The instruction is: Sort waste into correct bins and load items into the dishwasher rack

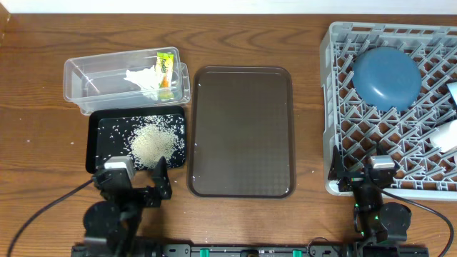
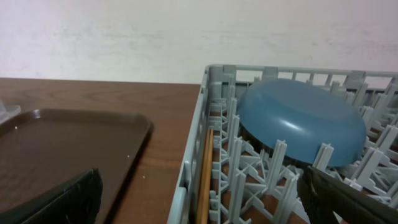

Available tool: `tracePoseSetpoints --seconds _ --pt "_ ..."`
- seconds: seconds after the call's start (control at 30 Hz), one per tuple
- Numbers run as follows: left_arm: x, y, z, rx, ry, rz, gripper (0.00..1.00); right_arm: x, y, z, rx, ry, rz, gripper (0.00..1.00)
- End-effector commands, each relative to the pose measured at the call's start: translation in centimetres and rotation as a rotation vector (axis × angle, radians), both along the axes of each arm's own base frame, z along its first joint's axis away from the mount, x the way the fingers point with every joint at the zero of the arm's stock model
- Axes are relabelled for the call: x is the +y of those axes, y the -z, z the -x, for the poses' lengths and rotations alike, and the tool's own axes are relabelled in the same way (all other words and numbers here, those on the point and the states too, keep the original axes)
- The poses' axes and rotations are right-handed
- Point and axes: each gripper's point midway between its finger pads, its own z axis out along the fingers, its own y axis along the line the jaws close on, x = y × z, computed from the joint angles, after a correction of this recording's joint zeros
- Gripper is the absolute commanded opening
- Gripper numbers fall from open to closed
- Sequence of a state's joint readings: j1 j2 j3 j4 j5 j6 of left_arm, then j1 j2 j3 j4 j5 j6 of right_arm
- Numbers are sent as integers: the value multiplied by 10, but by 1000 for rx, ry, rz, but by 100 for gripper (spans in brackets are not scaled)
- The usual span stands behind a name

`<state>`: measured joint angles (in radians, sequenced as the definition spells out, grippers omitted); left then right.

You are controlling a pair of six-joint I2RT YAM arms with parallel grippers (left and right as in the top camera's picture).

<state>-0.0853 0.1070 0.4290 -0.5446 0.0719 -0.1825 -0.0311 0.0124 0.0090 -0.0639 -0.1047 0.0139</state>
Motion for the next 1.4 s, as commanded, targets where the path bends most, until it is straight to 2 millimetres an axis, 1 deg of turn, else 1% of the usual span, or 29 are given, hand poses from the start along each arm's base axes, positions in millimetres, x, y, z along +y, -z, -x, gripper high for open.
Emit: tracePoseSetpoints --seconds 0.0,0.07,0.23,0.3,0.43,1.37 --pt "2 12 -12 -102 -11 -1 96 4 1 0 -1 -13 12 99" --pt "2 13 -24 -180 -15 -1 96 4 1 0 -1 -13 12 99" --pt "1 18 -39 -310 -6 -48 96 4 1 0 -1 -13 12 99" --pt "1 31 -42 -300 -4 -51 96 4 1 0 -1 -13 12 99" --pt "2 65 -39 -160 -3 -60 96 4 1 0 -1 -13 12 99" --pt "2 64 -39 -162 -5 -60 96 4 1 0 -1 -13 12 99"
